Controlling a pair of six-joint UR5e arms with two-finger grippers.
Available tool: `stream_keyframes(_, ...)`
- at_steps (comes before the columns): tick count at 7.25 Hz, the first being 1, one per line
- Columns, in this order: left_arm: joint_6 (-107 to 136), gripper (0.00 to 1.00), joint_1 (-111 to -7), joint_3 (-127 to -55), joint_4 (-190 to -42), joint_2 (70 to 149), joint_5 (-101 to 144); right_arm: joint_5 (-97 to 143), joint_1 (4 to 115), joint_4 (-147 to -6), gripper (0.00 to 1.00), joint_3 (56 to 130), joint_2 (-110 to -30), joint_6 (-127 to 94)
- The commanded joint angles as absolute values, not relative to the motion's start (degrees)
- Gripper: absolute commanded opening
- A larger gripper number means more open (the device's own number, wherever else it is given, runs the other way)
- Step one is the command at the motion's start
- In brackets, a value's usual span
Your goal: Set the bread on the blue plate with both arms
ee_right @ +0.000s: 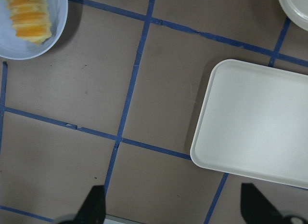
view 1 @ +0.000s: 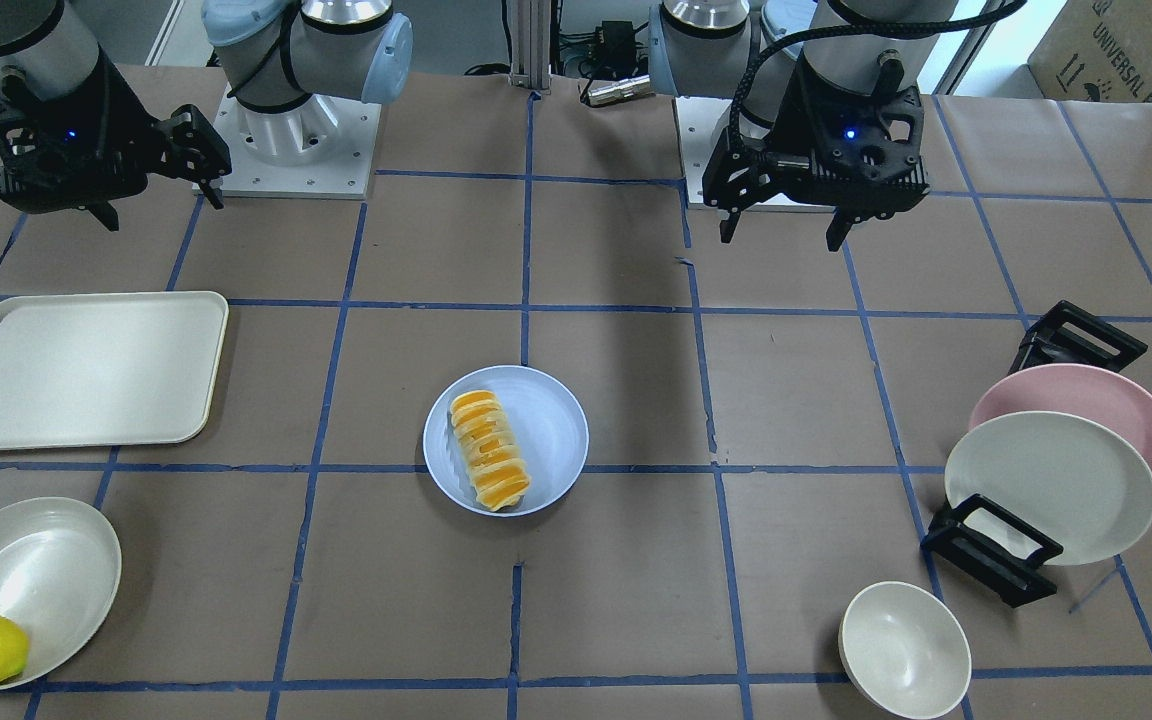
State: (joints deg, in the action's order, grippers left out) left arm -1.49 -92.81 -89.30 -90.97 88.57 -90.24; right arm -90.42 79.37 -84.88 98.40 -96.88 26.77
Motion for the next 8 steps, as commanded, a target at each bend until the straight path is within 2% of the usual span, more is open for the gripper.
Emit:
stream_keyframes(1,-1.49,1.0,-92.81,-89.3,-90.97,88.59,-90.26,-90.53,79.37,-84.99,1.0,98.44,-96.94,27.33)
stream_keyframes(8,-1.58,1.0,-92.81,-89.39,-90.97,88.51,-90.7,-91.58,79.1,-84.2,1.0,98.18,-96.77,25.49)
